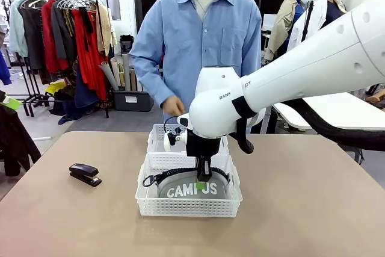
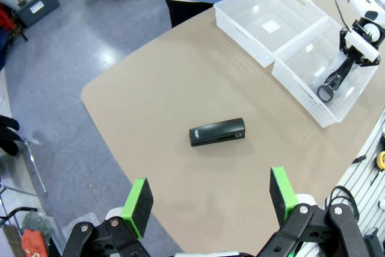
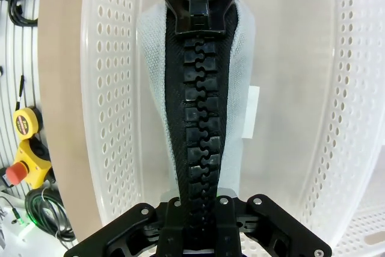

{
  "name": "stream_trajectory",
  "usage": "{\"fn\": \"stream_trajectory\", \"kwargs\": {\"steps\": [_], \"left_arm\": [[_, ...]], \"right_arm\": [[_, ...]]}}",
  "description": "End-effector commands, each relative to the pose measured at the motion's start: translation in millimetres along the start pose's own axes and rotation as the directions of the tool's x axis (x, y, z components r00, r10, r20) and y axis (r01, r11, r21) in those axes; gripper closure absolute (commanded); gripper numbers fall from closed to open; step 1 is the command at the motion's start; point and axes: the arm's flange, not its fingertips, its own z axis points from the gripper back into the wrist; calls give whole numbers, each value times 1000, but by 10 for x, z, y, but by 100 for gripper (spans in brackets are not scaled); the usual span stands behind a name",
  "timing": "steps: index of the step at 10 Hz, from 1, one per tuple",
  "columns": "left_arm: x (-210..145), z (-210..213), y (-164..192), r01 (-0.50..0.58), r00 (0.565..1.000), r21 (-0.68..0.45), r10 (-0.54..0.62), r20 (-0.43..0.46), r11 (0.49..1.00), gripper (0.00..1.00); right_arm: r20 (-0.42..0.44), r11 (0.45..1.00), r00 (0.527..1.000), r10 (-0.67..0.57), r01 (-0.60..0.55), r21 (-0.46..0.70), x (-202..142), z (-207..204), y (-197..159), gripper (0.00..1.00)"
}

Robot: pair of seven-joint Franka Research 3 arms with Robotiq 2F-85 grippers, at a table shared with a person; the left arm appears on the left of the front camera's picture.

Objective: Distribute items into two baskets.
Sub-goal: Place the picked Pencil pouch into the Organizing basket as instructed by the person.

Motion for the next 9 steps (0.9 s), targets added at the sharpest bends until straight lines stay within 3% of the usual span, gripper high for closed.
{"fn": "stream_trajectory", "kwargs": {"steps": [1,3,4,9], "left_arm": [[-2,12,6,13,1000,-16,-13,14,1000,0],[-2,12,6,13,1000,-16,-13,14,1000,0],[-2,12,6,13,1000,-16,-13,14,1000,0],[-2,12,6,13,1000,-16,-13,14,1000,0]], "right_arm": [[0,999,1000,22,-22,-35,-29,3,-8,100],[1,999,1000,31,-31,-28,-30,-10,-14,100],[0,999,999,36,-36,-26,-32,-5,-11,94],[-3,998,999,47,-47,-49,-28,171,50,0]]}}
